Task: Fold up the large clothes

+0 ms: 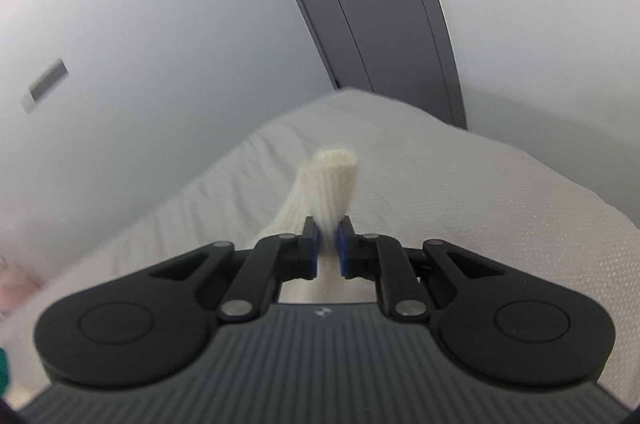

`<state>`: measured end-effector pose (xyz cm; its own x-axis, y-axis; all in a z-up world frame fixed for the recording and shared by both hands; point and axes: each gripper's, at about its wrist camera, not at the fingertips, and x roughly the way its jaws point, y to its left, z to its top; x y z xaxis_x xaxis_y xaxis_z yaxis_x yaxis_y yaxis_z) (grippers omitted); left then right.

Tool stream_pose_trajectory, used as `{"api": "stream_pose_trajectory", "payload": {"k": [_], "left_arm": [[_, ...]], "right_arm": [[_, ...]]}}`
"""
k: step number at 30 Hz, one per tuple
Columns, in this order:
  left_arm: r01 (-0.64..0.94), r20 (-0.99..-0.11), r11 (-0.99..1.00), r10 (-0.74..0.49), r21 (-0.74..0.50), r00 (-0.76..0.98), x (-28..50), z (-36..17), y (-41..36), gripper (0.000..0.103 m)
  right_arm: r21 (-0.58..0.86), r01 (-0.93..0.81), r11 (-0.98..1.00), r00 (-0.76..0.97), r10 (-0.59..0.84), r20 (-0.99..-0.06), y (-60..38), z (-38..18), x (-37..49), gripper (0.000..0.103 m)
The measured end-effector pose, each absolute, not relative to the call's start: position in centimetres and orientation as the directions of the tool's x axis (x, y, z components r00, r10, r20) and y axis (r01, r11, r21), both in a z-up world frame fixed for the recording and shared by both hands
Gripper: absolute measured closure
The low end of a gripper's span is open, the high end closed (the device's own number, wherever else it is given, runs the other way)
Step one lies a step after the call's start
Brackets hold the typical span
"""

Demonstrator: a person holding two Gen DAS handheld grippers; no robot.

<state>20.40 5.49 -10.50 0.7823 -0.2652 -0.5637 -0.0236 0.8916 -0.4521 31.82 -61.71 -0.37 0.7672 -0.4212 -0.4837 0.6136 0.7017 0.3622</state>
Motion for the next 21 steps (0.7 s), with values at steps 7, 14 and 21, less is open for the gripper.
{"api": "stream_pose_trajectory", "payload": {"k": [7,14,21], "left_arm": [[-0.025,-0.568,0.894,-0.262,-0.448,0.78,20.2,-10.1,5.6,0.02],[-0.029,-0.559,0.889,-0.262,-0.457,0.787,20.0,-9.9,5.9,0.02],[-0.03,-0.565,0.895,-0.255,-0.446,0.785,19.9,-10.0,5.7,0.02]], "right_arm": [[0.371,0.635,0.678,0.739,-0.393,-0.548,-63.6,-8.1,30.9,0.085],[0.425,0.654,0.626,0.743,-0.428,-0.515,-65.7,-9.3,27.6,0.044],[0.461,0.646,0.608,0.757,-0.429,-0.493,-64.6,-5.4,27.9,0.038]]}}
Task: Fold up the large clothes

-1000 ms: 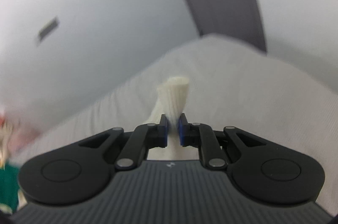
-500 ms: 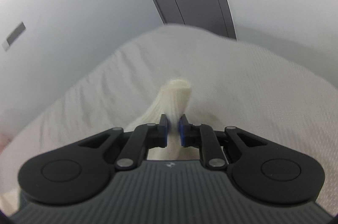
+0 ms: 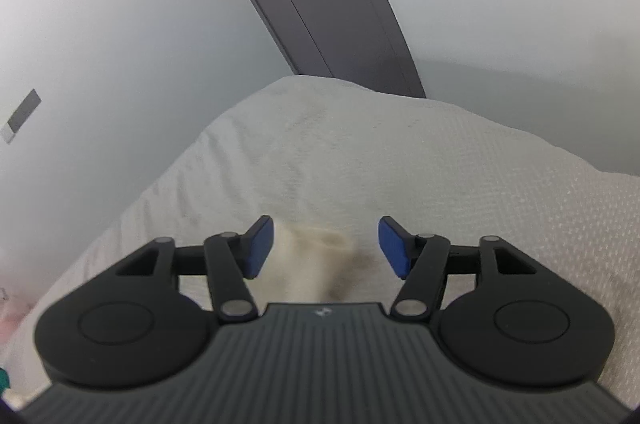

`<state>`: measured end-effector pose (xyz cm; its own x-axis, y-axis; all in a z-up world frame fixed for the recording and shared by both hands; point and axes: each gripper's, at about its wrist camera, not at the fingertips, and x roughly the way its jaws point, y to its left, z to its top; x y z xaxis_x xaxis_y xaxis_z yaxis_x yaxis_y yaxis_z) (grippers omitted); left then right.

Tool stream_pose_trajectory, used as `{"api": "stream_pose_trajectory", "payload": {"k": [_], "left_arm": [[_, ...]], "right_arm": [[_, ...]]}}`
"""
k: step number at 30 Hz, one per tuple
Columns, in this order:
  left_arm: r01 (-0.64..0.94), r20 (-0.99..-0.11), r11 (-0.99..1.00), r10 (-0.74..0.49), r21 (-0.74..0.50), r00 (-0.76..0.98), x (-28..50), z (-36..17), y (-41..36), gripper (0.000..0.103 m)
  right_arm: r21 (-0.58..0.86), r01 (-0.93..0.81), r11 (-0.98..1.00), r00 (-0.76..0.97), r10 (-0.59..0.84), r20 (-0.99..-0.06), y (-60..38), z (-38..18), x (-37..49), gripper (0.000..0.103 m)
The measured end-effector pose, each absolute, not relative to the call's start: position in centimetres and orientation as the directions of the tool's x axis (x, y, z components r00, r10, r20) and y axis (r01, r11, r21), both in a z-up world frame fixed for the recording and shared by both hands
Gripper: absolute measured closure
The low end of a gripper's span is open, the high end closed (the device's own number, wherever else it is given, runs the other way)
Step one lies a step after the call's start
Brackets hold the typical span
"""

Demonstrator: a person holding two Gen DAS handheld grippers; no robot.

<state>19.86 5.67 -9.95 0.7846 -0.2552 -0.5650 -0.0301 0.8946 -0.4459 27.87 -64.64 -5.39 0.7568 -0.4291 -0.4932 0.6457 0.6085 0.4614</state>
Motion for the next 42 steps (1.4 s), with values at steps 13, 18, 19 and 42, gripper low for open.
{"api": "stream_pose_trajectory", "payload": {"k": [13,18,19,42], "left_arm": [[-0.048,-0.584,0.903,-0.235,-0.427,0.778,20.2,-10.7,5.6,0.02],[-0.061,-0.59,0.897,-0.236,-0.438,0.772,20.3,-10.9,5.9,0.02],[-0.06,-0.59,0.895,-0.239,-0.441,0.772,20.3,-10.8,6.0,0.02],[-0.035,-0.523,0.916,-0.197,-0.4,0.829,15.9,-6.0,7.9,0.02]], "right_arm": [[0.287,0.716,0.636,0.624,-0.399,-0.672,-61.2,-8.0,37.0,0.019],[0.2,0.724,0.66,0.599,-0.459,-0.656,-59.2,-7.9,36.3,0.07],[0.221,0.725,0.652,0.611,-0.462,-0.643,-59.1,-7.7,35.5,0.079],[0.092,0.616,0.782,0.693,-0.483,-0.535,-52.9,-4.1,30.1,0.049]]}}
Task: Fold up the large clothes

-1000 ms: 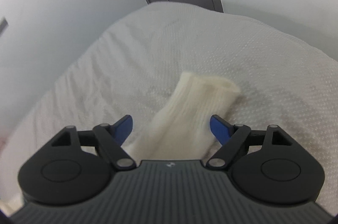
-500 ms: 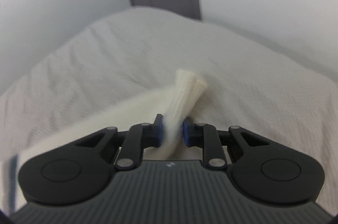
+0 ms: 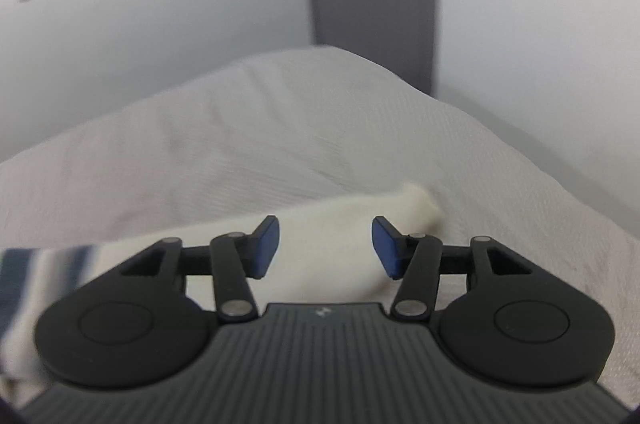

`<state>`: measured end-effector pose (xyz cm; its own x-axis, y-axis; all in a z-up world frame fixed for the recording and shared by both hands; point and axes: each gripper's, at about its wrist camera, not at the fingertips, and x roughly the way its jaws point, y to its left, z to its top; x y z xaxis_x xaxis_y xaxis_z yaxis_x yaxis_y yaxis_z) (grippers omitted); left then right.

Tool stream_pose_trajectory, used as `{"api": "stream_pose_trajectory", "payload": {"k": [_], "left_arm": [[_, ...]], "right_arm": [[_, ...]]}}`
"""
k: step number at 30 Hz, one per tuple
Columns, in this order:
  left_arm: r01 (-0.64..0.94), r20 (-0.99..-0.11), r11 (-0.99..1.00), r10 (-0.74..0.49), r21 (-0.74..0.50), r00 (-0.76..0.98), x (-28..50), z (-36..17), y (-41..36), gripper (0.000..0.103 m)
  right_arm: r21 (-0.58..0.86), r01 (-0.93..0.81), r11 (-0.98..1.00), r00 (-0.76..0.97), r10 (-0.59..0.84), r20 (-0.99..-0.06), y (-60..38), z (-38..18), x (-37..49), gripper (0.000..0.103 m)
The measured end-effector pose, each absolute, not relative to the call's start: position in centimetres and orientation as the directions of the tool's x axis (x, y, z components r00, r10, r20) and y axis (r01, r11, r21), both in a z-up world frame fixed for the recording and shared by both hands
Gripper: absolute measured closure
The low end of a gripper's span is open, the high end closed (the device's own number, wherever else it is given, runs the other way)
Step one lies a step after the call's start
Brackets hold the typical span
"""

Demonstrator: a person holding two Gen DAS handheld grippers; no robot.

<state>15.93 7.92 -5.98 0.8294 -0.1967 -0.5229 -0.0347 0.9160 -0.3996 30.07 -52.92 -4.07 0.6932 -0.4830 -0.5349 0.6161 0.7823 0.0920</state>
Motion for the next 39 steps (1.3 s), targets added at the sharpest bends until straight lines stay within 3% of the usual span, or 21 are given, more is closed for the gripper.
{"api": "stream_pose_trajectory", "payload": {"k": [5,14,22,27,34,39], "left_arm": [[-0.002,-0.476,0.911,-0.214,-0.412,0.853,14.0,-4.5,8.3,0.02],[0.055,-0.422,0.924,-0.225,-0.378,0.878,10.4,-2.3,8.0,0.02],[0.051,-0.475,0.916,-0.253,-0.398,0.843,8.2,-4.1,7.1,0.02],[-0.019,-0.538,0.936,-0.185,-0.351,0.822,7.9,-5.6,6.5,0.02],[-0.134,-0.625,0.95,-0.076,-0.283,0.777,8.5,-6.6,7.1,0.02],[-0.129,-0.686,0.983,0.004,-0.131,0.727,8.8,-8.6,5.6,0.02]], "right_arm": [[0.09,0.452,0.887,0.793,-0.354,-0.496,-45.7,1.4,29.3,0.049],[0.13,0.012,0.991,0.893,0.048,-0.448,-28.2,8.4,25.2,0.05],[0.156,-0.247,0.956,0.831,0.292,-0.474,-17.2,5.3,20.1,0.05],[0.189,-0.311,0.932,0.777,0.363,-0.514,-13.6,2.6,18.3,0.05],[0.233,-0.31,0.922,0.695,0.386,-0.607,-12.7,-1.0,16.4,0.05],[0.203,-0.291,0.935,0.699,0.353,-0.622,-12.7,-2.7,16.5,0.05]]}}
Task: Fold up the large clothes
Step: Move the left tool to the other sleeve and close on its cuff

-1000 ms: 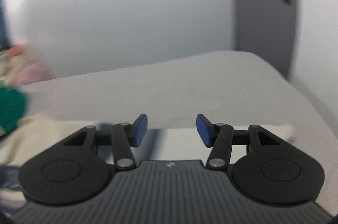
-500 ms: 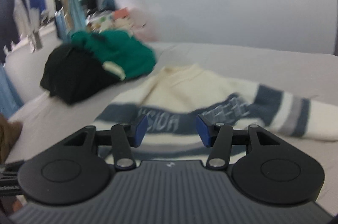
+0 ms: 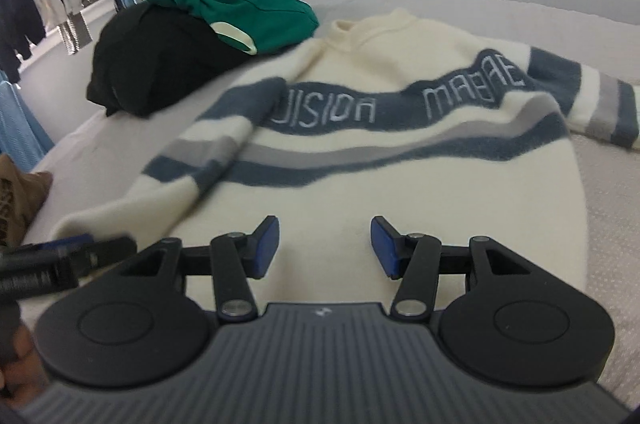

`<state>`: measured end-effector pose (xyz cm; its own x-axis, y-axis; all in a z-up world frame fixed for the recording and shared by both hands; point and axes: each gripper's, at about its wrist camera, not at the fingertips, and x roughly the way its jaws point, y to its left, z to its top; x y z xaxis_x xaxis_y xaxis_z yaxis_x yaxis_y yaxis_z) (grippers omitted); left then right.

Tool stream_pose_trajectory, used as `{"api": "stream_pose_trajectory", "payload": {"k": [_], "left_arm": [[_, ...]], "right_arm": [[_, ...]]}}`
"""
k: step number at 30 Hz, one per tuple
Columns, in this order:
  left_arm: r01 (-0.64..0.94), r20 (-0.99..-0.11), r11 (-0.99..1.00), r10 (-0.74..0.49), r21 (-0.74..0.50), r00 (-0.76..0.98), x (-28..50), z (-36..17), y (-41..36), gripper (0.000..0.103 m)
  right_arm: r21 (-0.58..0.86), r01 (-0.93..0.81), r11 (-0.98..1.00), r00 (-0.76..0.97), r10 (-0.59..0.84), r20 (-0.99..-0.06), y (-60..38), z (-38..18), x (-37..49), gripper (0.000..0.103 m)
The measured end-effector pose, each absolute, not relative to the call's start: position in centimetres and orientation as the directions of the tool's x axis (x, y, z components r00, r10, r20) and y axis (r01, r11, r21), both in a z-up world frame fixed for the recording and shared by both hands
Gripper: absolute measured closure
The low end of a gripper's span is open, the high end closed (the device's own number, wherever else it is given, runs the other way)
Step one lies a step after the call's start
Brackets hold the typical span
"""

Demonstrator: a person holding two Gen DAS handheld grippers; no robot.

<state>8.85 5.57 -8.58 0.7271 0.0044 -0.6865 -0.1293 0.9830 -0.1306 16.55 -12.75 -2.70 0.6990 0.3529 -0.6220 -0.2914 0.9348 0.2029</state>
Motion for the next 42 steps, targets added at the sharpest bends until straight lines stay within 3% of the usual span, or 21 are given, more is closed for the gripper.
{"api": "stream_pose_trajectory", "payload": {"k": [3,8,16,25,32,34,39,42], "left_arm": [[-0.148,-0.697,0.989,0.12,0.02,0.707,9.1,-9.6,4.0,0.02],[-0.256,-0.651,0.961,0.263,0.108,0.712,8.5,-9.5,4.3,0.02],[-0.391,-0.631,0.915,0.361,0.098,0.687,7.2,-8.9,6.5,0.02],[-0.49,-0.545,0.862,0.476,0.132,0.691,4.0,-7.6,5.9,0.02],[-0.527,-0.681,0.85,0.375,-0.019,0.629,4.5,-8.7,9.1,0.021],[-0.528,-0.719,0.844,0.312,-0.089,0.621,4.7,-9.1,10.4,0.025],[-0.569,-0.758,0.781,0.204,-0.255,0.62,4.7,-10.0,13.3,0.068],[-0.583,-0.74,0.75,0.191,-0.314,0.645,4.5,-9.7,14.3,0.081]], "right_arm": [[0.19,-0.287,0.939,0.704,0.342,-0.623,-12.5,-3.4,17.2,0.05],[0.162,-0.303,0.939,0.709,0.336,-0.62,-12.3,-4.0,17.3,0.05],[0.166,-0.297,0.94,0.71,0.333,-0.62,-12.4,-4.4,17.7,0.05],[0.169,-0.29,0.942,0.698,0.329,-0.636,-12.3,-4.9,18.2,0.049],[0.175,-0.285,0.943,0.694,0.329,-0.641,-12.4,-5.1,18.2,0.049],[0.173,-0.285,0.943,0.693,0.328,-0.642,-12.3,-5.2,18.2,0.049],[0.177,-0.28,0.943,0.686,0.326,-0.65,-12.5,-5.5,18.4,0.05],[0.17,-0.282,0.944,0.686,0.322,-0.652,-12.5,-5.6,18.5,0.05]]}}
